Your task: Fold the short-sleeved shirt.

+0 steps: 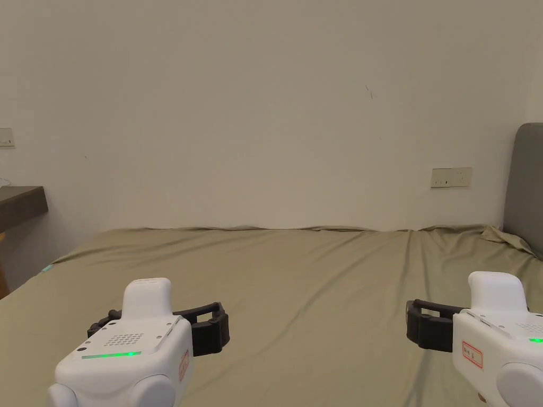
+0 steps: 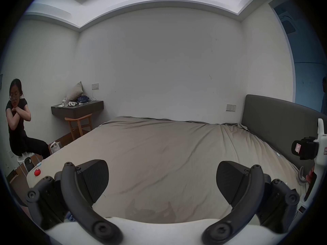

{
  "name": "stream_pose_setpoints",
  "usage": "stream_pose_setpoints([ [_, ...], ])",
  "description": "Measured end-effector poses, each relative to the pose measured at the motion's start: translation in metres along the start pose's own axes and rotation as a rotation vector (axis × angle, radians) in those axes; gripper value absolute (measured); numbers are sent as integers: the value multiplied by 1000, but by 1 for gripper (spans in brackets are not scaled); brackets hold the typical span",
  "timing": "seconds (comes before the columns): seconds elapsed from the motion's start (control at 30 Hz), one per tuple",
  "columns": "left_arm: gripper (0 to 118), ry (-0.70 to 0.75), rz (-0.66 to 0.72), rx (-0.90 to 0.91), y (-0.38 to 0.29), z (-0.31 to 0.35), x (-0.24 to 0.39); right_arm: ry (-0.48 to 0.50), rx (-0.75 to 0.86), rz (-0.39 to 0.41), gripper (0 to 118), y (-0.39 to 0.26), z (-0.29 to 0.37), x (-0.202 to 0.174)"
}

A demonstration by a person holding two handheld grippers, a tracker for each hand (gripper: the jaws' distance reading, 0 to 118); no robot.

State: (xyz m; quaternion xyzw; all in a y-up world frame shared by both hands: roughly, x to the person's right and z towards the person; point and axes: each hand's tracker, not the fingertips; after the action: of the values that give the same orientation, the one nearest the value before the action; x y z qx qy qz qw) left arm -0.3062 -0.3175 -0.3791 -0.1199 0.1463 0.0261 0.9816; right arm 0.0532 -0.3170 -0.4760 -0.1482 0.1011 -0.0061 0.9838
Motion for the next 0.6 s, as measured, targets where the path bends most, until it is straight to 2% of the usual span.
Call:
stream_pose_setpoints([
  [0.3, 118, -4, -22, -10, 0, 0, 3, 28, 0, -18, 118, 3, 9, 0],
  [0.4, 118, -10, -21, -2, 2, 2, 4, 4, -3, -4, 118, 2, 8, 0],
  [0.47, 118, -13, -17, -2, 2, 2, 4, -49, -40, -3, 118, 2, 6, -3],
  [0.6, 118, -11, -16, -2, 2, 3, 4, -55, -81, -16, 118, 2, -11, 4],
])
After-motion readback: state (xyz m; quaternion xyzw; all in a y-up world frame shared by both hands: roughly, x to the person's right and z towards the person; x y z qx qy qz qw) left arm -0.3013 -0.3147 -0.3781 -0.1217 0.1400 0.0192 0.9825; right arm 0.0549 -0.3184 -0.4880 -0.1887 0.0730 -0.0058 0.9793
